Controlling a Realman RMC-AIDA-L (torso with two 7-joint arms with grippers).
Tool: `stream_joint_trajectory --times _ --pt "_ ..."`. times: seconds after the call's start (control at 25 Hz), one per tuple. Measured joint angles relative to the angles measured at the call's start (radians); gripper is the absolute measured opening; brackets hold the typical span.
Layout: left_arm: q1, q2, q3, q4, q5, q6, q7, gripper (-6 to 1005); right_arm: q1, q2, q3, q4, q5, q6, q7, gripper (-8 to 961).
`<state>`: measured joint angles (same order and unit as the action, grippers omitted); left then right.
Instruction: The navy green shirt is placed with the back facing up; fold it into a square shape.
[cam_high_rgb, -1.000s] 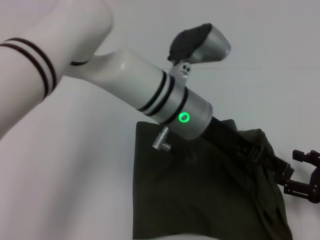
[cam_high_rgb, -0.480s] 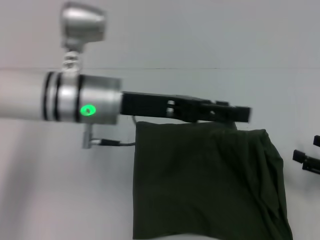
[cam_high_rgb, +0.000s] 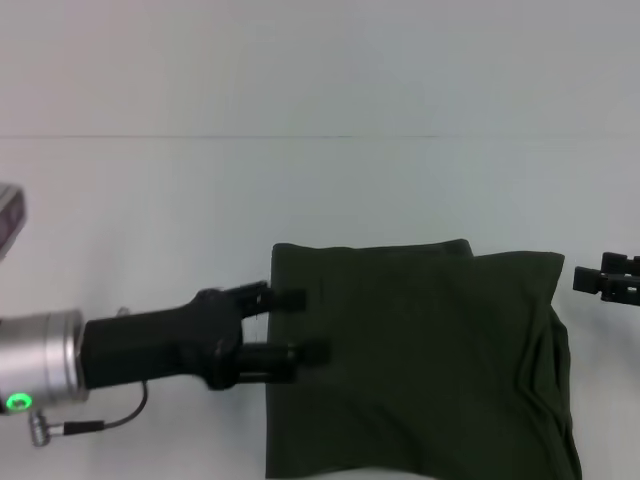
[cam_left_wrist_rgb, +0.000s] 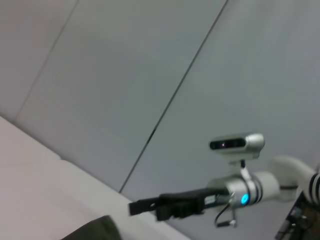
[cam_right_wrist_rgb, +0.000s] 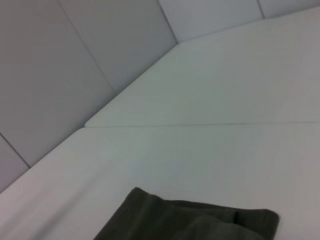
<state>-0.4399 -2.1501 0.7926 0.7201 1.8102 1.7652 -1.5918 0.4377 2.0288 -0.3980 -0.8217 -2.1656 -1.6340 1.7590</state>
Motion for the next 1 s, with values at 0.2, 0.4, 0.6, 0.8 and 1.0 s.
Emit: stream_joint_trajectory --times 0.2,0.4,0.6,0.8,1.0 --pt "0.067 0.013 -0.006 -0.016 0.014 -0.019 0.081 921 0.020 -0.046 -0.070 -0.005 -0.007 -0.020 0.227 915" --pt "0.083 0.015 -0.005 -0.055 0.059 -0.013 0.183 920 0.044 -0.063 -0.091 0.032 -0.073 0.005 0.387 915" --pt "0.085 0.036 -0.009 -0.127 0.079 -0.046 0.274 920 0.079 -0.063 -0.093 0.103 -0.146 0.035 0.450 915" --pt "0.105 0.053 -0.043 -0.135 0.100 -0.079 0.283 919 0.095 -0.057 -0.098 0.142 -0.155 0.094 0.454 915" --pt "0.115 0.062 -0.072 -0.133 0.104 -0.082 0.285 919 0.108 -0.051 -0.103 0.159 -0.156 0.140 0.455 913"
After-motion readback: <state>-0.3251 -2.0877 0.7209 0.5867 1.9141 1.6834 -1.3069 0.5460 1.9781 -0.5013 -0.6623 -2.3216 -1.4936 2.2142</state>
